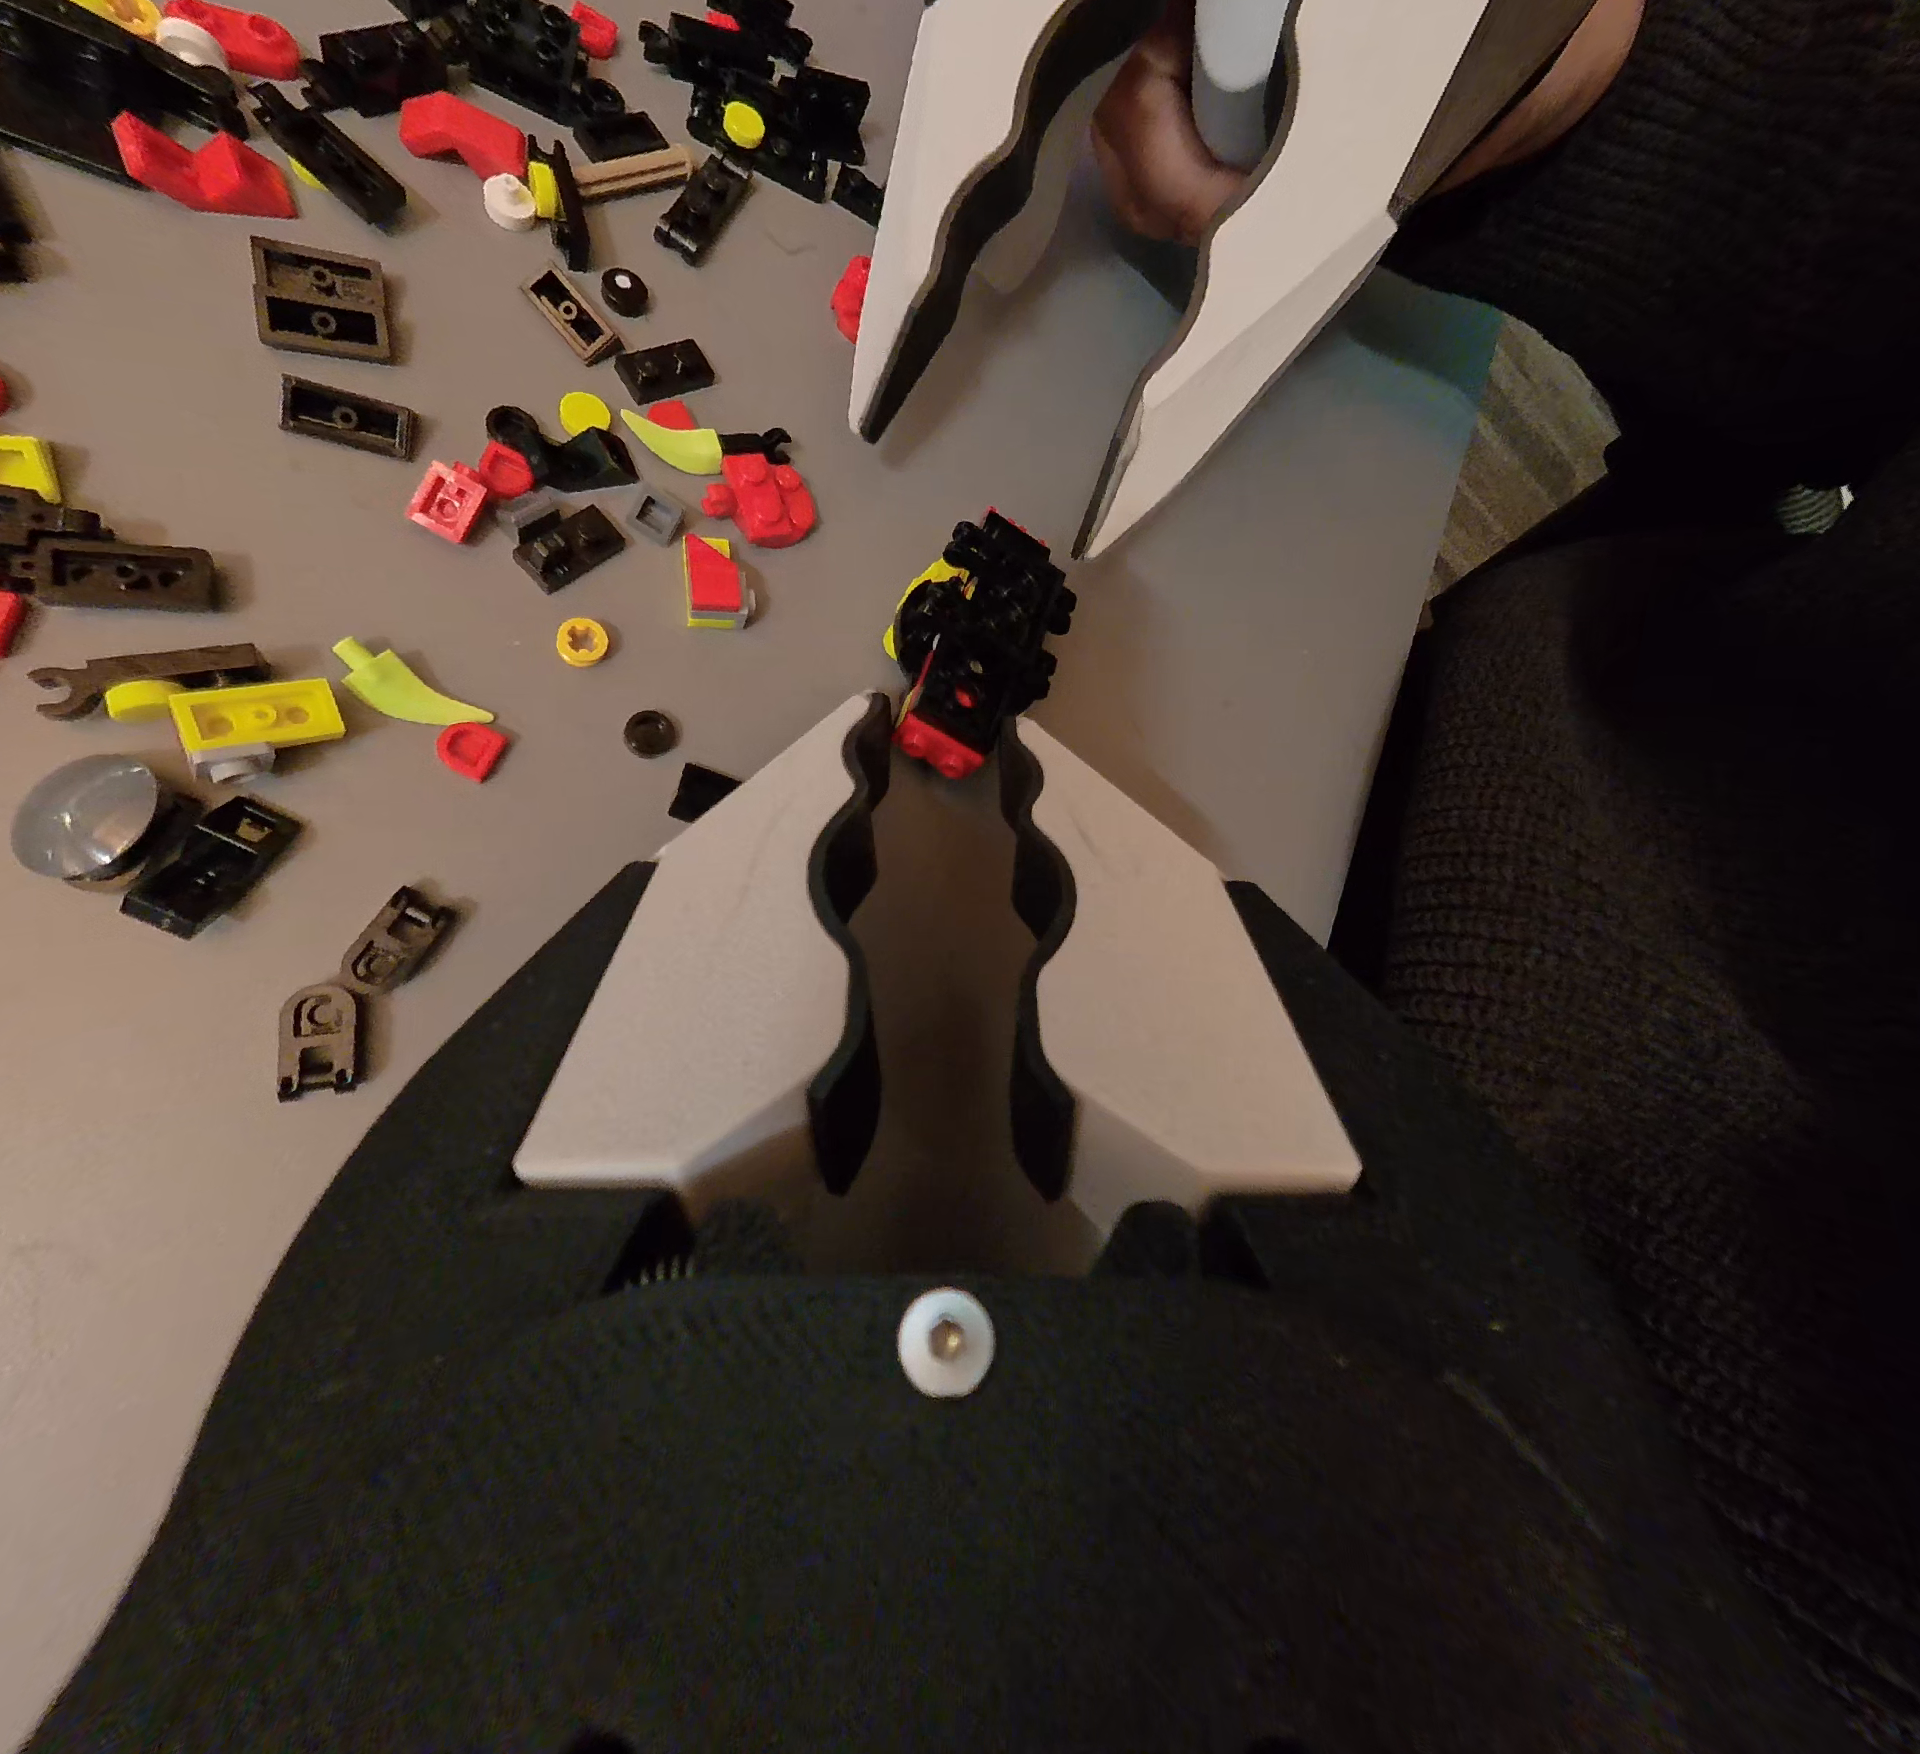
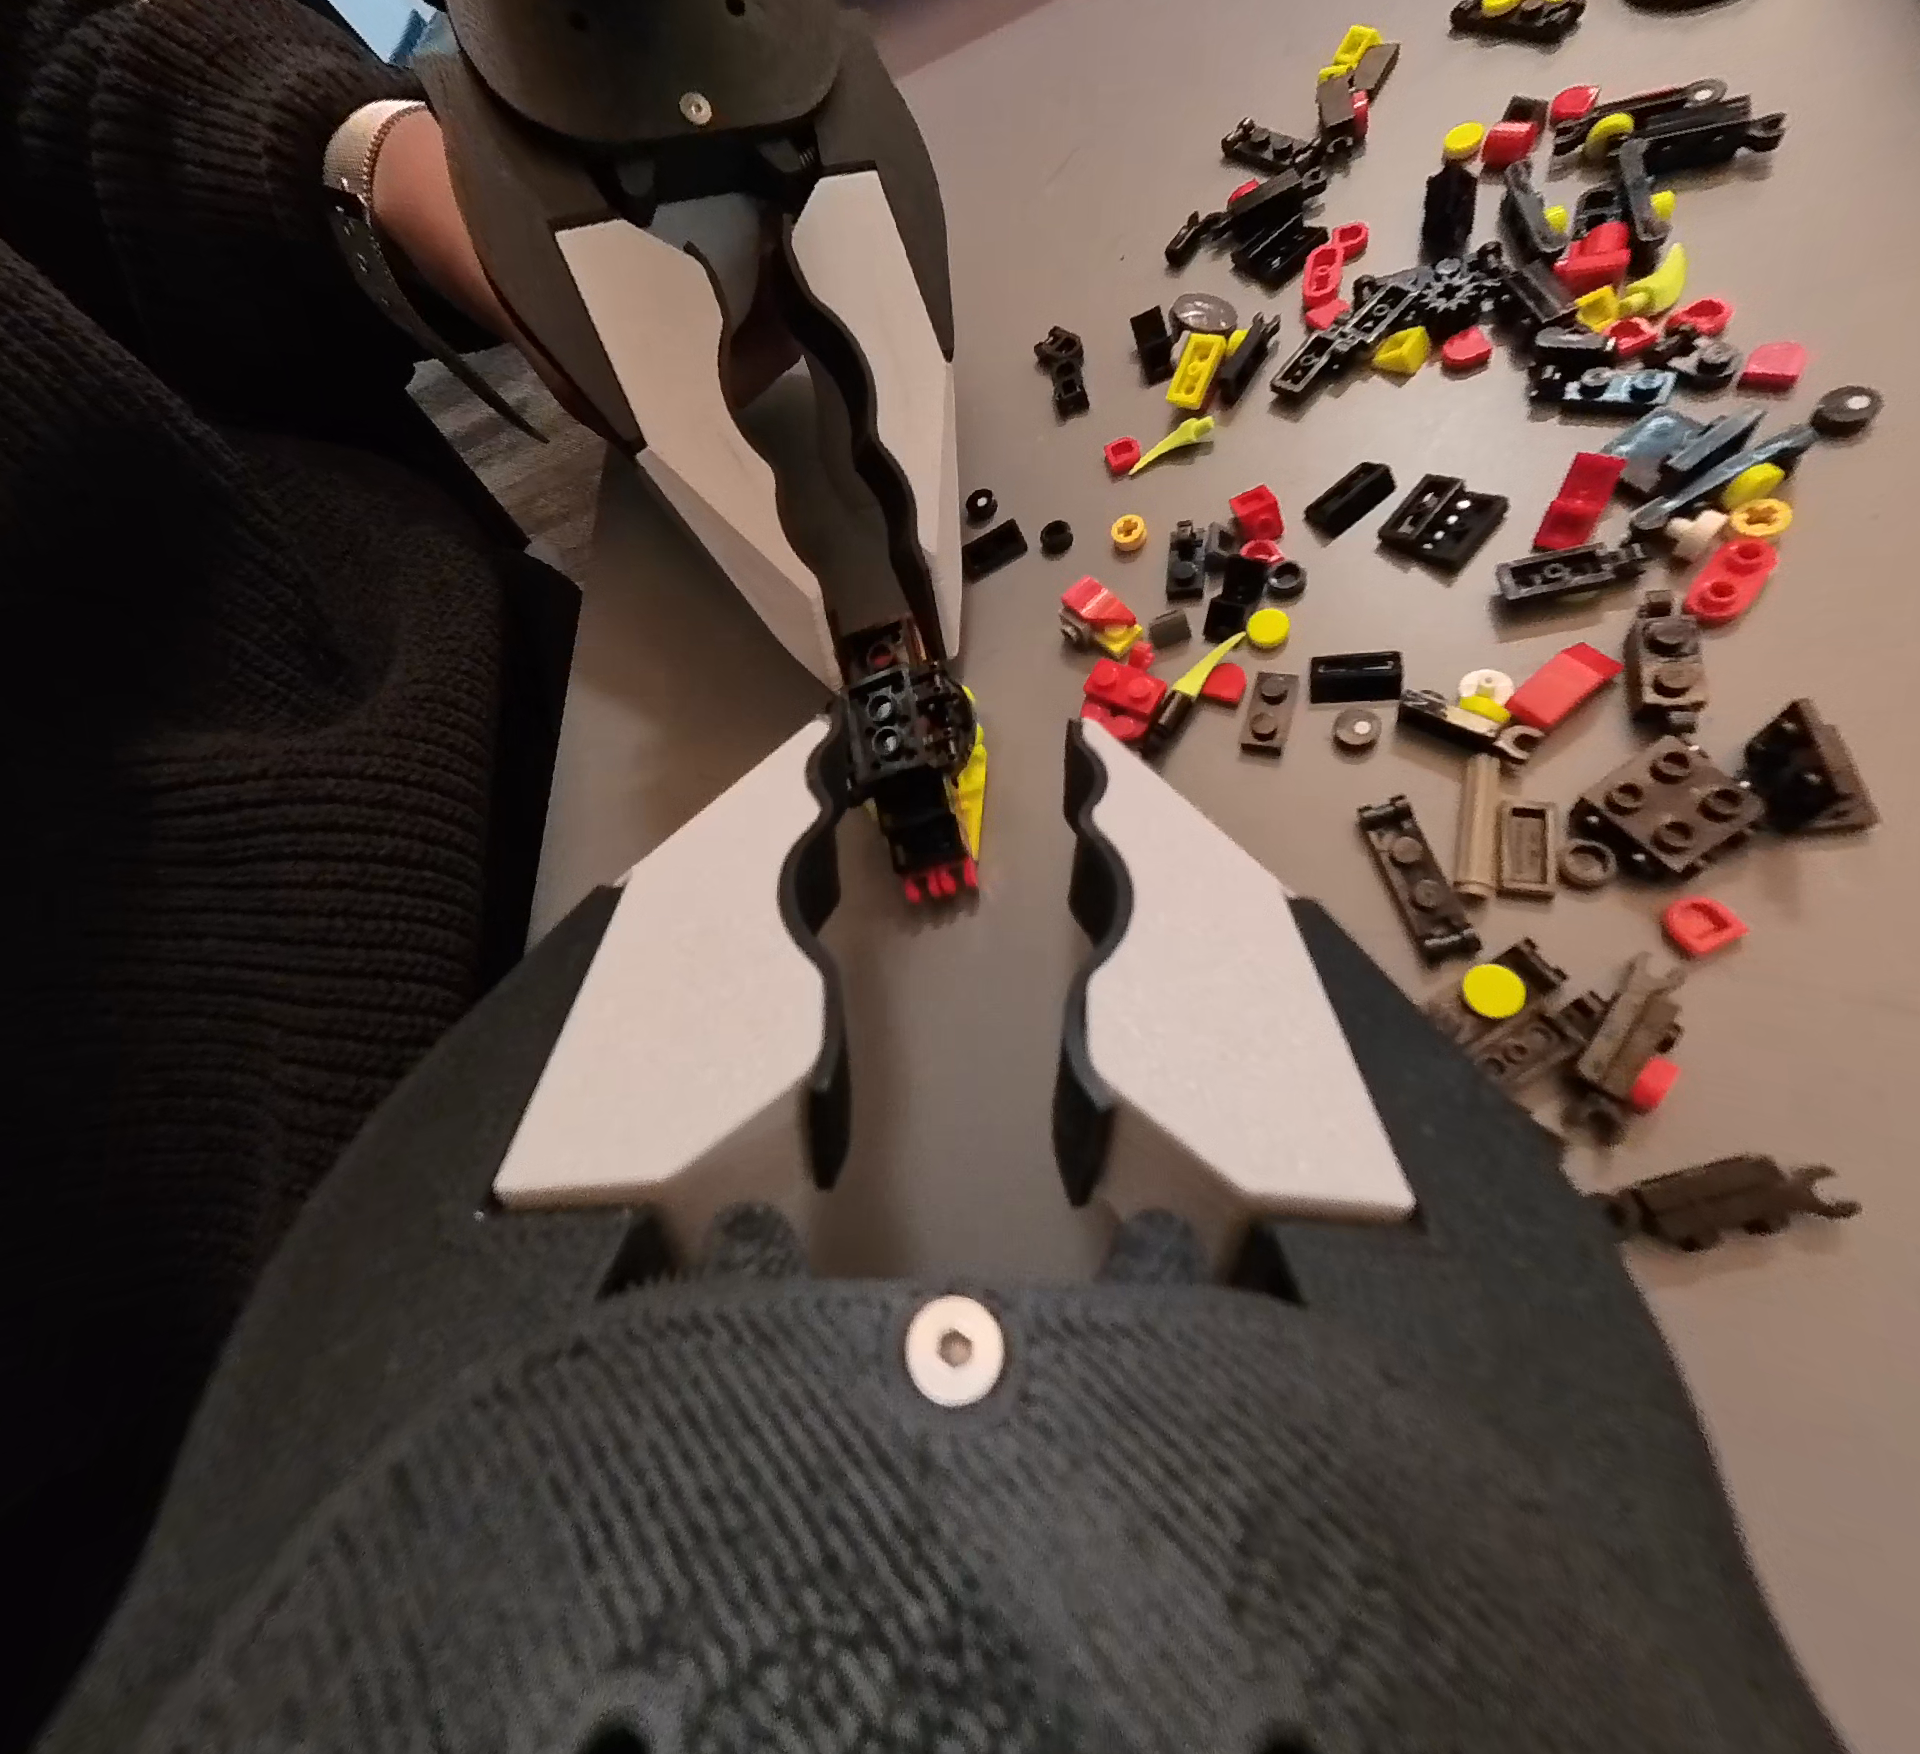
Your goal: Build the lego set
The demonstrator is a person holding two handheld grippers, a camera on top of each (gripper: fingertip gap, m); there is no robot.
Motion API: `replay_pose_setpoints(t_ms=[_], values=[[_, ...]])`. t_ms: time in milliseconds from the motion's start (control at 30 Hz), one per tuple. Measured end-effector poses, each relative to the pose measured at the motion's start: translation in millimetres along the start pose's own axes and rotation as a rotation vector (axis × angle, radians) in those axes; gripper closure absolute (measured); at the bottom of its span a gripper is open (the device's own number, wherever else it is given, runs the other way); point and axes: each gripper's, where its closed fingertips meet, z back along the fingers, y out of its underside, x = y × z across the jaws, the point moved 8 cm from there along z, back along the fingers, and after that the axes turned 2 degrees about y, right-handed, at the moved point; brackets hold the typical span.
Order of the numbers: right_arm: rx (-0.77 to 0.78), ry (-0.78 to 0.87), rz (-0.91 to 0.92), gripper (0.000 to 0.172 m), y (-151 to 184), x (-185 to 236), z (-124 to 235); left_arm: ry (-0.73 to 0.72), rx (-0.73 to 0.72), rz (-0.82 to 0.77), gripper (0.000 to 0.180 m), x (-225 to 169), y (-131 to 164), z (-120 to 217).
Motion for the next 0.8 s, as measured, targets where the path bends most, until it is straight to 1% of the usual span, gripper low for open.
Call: replay_pose_setpoints(t_ms=[400,567,667,800], values=[[0.036,-0.042,-0.014,0.13,4,4,-7,0.002,0.0,-0.031,0.162,-3,0,-1],[0.091,-0.067,-0.026,0.13,11,6,-11,0.001,0.009,-0.08,0.163,-7,-1,-2],[0.101,-0.092,-0.037,0.132,12,7,-12,0.002,0.024,-0.107,0.163,-9,0,-4],[0.12,-0.142,-0.061,0.139,14,10,-13,0.004,0.033,-0.12,0.162,-11,1,-5]])
